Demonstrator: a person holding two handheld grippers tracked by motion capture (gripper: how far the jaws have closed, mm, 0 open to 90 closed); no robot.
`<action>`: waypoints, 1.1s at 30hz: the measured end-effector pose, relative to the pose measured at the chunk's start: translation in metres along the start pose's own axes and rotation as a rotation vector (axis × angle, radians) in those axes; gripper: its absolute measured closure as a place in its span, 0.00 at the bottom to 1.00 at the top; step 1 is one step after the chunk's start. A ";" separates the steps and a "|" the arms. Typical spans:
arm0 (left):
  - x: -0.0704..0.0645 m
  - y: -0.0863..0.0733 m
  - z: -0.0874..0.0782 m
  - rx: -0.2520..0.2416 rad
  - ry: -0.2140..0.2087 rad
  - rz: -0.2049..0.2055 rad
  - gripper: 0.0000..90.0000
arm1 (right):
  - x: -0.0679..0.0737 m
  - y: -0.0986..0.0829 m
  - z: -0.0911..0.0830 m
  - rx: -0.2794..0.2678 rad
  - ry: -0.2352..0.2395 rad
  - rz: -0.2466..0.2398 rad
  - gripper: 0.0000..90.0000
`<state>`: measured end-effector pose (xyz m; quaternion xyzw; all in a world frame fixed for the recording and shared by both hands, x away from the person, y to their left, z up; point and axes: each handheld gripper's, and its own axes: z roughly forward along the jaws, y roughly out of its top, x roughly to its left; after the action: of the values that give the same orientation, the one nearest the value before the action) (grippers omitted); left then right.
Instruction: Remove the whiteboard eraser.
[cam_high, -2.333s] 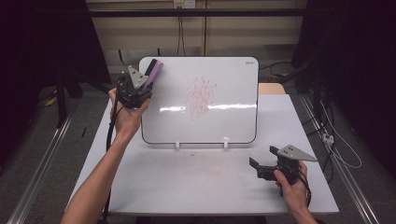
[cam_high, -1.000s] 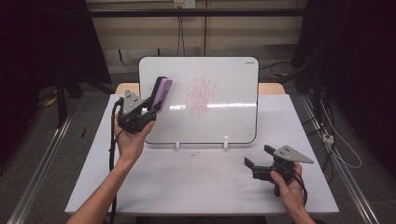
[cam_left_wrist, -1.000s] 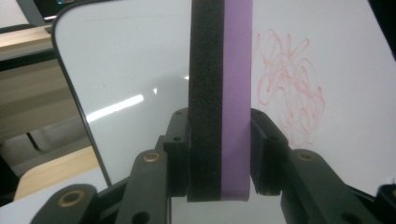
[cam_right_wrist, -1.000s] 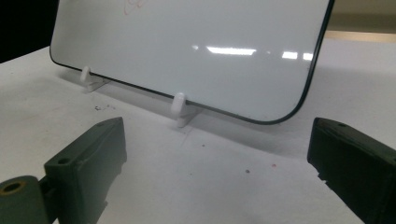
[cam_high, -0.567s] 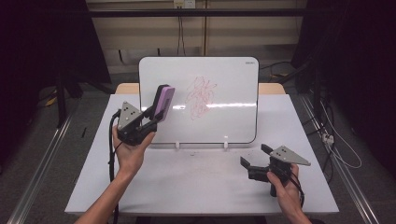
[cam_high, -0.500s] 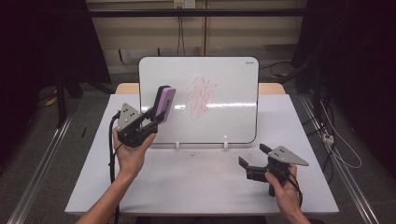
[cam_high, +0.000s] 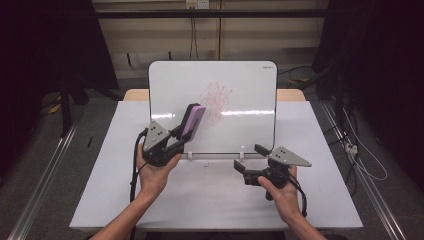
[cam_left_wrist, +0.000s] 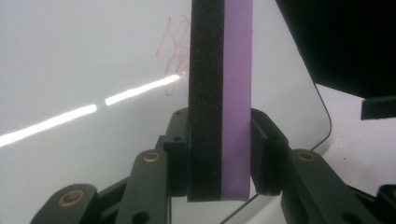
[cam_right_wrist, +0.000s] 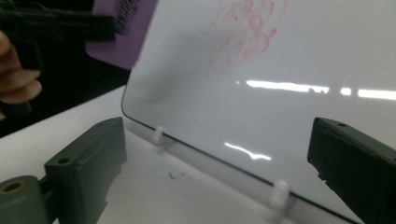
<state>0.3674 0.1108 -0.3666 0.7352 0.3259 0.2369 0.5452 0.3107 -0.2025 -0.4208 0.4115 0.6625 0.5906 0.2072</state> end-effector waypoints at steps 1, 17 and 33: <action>-0.001 -0.001 0.001 0.003 -0.006 -0.006 0.72 | 0.001 0.001 0.003 -0.009 0.006 0.010 0.04; -0.023 -0.023 0.007 0.031 -0.050 -0.005 0.72 | 0.015 0.004 0.033 -0.103 0.067 0.107 0.04; -0.033 -0.026 0.015 0.040 -0.073 -0.046 0.72 | 0.023 0.008 0.058 -0.233 0.054 0.205 0.22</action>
<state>0.3500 0.0813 -0.3959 0.7465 0.3270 0.1907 0.5472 0.3434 -0.1492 -0.4209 0.4341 0.5494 0.6923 0.1744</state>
